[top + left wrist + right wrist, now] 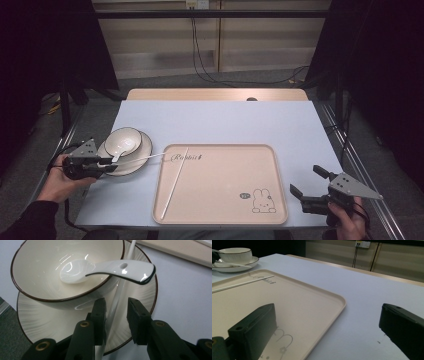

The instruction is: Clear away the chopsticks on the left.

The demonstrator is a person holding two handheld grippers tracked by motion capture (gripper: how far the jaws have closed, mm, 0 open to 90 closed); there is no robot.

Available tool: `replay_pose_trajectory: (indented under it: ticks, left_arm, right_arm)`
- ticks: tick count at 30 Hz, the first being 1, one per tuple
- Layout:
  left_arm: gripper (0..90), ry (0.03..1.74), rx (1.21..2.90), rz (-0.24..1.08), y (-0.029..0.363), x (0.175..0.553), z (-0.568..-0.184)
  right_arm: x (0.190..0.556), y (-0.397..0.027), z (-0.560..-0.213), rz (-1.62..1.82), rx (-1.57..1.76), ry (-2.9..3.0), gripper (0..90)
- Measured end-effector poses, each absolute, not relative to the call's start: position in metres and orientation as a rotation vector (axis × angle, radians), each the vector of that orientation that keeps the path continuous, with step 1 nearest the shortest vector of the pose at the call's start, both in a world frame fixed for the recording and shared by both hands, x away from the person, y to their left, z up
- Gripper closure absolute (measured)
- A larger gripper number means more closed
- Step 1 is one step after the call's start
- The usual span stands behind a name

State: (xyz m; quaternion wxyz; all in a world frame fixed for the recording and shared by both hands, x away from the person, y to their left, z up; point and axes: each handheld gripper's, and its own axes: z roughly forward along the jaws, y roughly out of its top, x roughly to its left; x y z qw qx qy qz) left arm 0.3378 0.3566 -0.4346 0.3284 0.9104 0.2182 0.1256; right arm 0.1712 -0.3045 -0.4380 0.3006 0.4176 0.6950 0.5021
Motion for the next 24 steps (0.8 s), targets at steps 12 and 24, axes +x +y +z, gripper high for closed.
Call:
replay_pose_trajectory:
  ticks: [12,24]
  left_arm:
    - [79.3,0.523,2.433,0.269,0.3503,0.3404,-0.4400]
    - [84.5,0.557,2.438,0.219,0.3500,0.3398,-0.4413]
  right_arm:
    - [0.1711,-0.3050,-0.4381,1.337,1.111,1.846,0.8]
    - [0.1711,-0.3053,-0.4380,1.332,1.110,1.846,0.8]
